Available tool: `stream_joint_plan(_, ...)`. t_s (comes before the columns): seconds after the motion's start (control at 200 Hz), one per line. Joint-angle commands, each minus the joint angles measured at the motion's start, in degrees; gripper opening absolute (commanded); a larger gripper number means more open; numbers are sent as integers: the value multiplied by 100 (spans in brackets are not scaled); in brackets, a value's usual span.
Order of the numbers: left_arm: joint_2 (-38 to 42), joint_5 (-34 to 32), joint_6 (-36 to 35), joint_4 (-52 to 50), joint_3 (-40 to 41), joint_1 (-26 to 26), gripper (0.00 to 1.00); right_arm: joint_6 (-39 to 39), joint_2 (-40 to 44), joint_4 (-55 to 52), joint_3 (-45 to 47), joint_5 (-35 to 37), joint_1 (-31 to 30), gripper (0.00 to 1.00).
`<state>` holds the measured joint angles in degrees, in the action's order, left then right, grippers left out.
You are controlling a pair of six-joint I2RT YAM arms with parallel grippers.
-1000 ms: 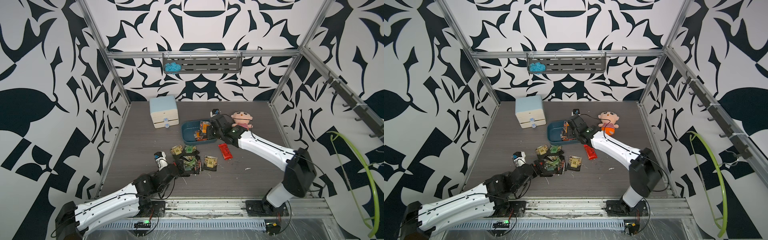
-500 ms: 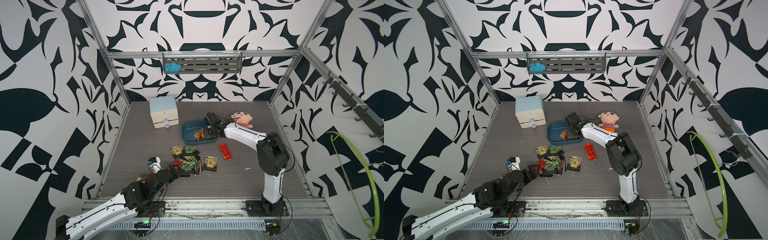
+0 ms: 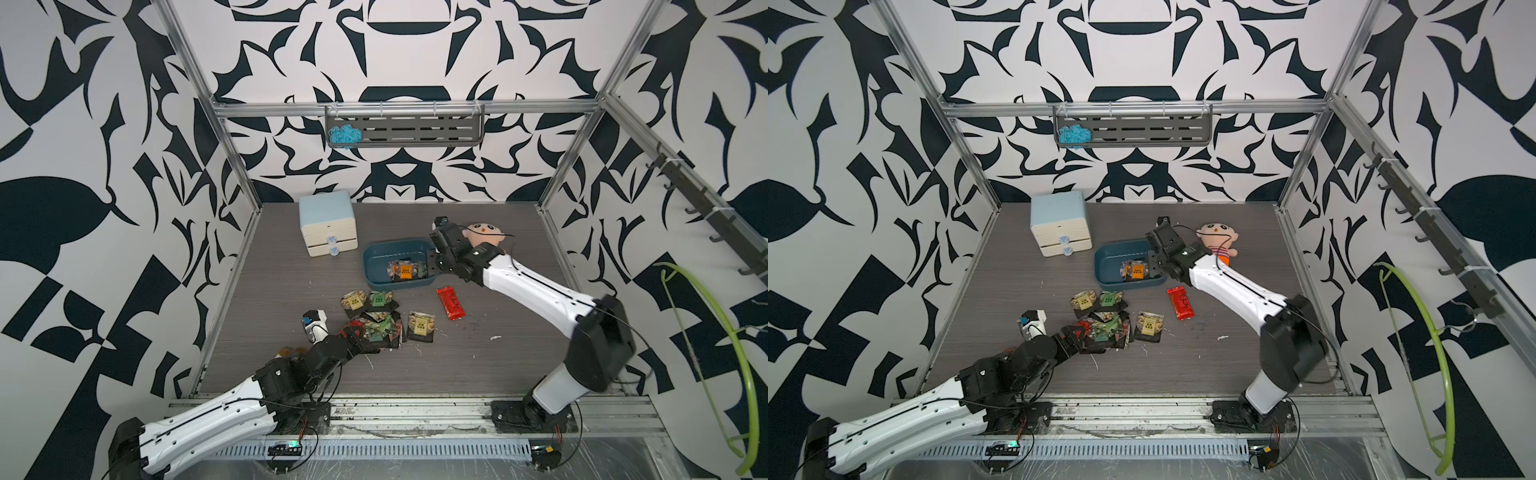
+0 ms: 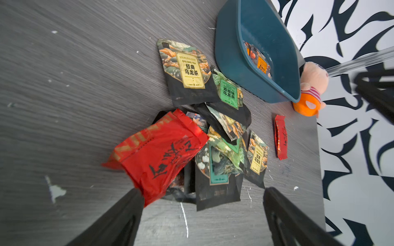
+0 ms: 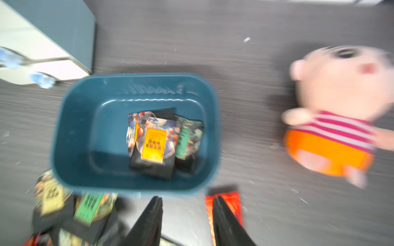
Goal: Put the tea bags into the storage box
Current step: Place the tea bag in the storage box, then pick up the tea bag from the center of the board.
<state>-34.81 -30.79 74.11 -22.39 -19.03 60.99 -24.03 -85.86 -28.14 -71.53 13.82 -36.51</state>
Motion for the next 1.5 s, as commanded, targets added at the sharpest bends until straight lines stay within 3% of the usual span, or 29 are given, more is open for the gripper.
stream_joint_plan(0.0, -652, -228, -229, 661, -485, -8, 94, 193, 1009, -104, 579, 159, -15, 43)
stream_joint_plan(0.21, -2032, -163, -307, 1272, -1138, 0, 94, -1, 2768, 184, 2183, -237, -14, 45)
stream_joint_plan(0.295, -2447, -14, -309, 1579, -1264, 0, 82, -209, 3197, 441, 2795, -588, -14, 46)
stream_joint_plan(0.4, -2861, 300, -331, 1888, -1390, 9, 75, -444, 3357, 860, 3420, -965, -16, 45)
stream_joint_plan(0.77, -4182, 1300, -528, 1836, -1995, 10, 76, -514, 2031, 2513, 4270, -2031, -24, 43)
stream_joint_plan(1.055, -4992, 1767, -590, 1767, -2420, 13, 75, -390, 1347, 2842, 4358, -2231, -36, 41)
stream_joint_plan(1.225, -5487, 2059, -702, 1887, -2675, 15, 68, -361, 1093, 2817, 4326, -2282, -37, 40)
stream_joint_plan(1.495, -5732, 1980, -643, 1861, -2719, 9, 66, -389, 822, 2945, 4253, -2407, -38, 39)
